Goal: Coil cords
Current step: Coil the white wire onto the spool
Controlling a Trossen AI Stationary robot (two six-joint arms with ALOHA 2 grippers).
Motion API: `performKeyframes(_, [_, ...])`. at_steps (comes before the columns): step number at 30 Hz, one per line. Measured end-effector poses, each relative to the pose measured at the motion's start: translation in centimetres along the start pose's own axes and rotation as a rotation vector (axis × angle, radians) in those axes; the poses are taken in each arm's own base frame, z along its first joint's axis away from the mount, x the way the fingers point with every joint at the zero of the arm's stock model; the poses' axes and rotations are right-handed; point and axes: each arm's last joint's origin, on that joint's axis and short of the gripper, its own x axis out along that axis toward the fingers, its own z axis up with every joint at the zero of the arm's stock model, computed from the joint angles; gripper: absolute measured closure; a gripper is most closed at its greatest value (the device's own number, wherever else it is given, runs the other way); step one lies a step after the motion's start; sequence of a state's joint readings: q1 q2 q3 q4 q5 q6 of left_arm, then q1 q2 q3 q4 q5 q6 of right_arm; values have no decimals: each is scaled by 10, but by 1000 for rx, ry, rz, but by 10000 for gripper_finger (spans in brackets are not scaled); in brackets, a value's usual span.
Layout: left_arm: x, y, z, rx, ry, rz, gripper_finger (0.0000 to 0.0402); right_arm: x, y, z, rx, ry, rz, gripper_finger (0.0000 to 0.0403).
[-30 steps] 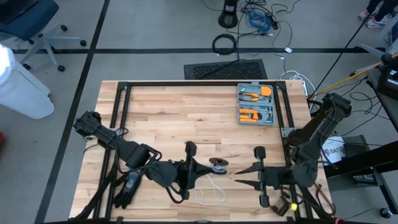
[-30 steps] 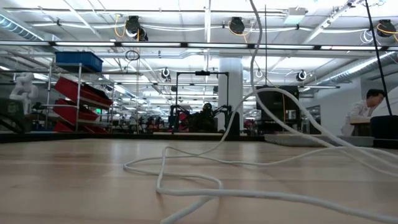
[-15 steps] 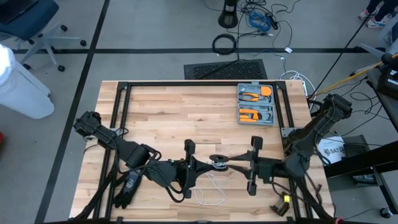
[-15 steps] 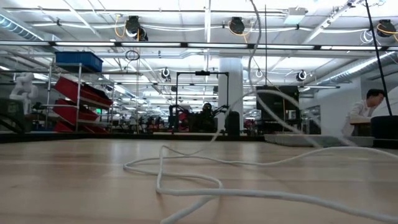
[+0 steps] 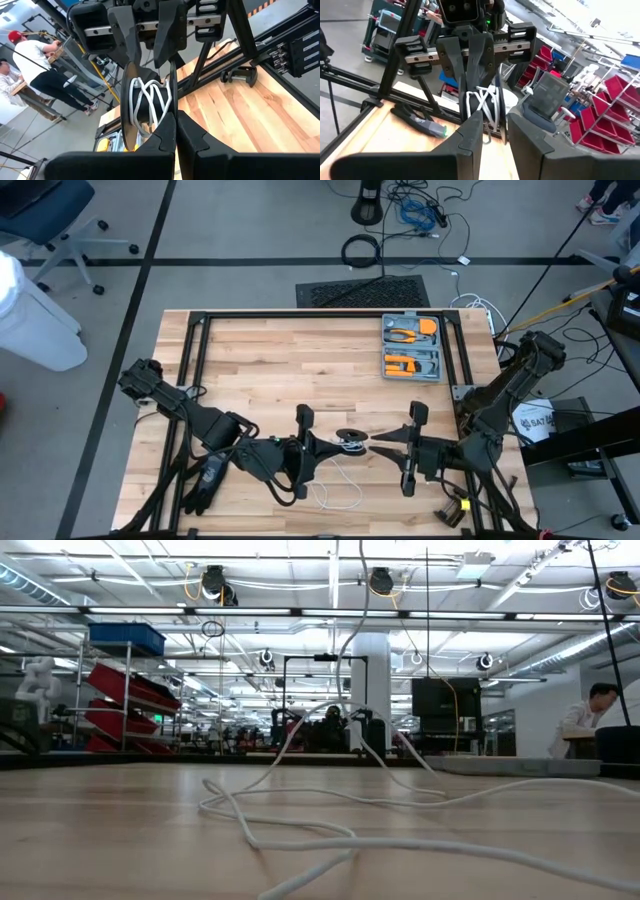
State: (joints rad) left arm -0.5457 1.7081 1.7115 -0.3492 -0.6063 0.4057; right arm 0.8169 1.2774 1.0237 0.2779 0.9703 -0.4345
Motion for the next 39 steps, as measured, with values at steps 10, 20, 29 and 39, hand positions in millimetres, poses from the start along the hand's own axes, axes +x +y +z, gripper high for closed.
performKeyframes(10, [0,-2,2,-12,-52,-92,402,0,1,1,-1,-26,58,323])
performKeyframes(20, [0,-2,4,-23,-64,-88,402,2,1,0,1,-31,71,323])
performKeyframes(29, [2,-3,3,-22,-63,-97,402,19,3,-10,0,8,34,344])
performKeyframes(39, [2,-3,3,-24,-64,-101,401,21,5,-11,-10,12,31,400])
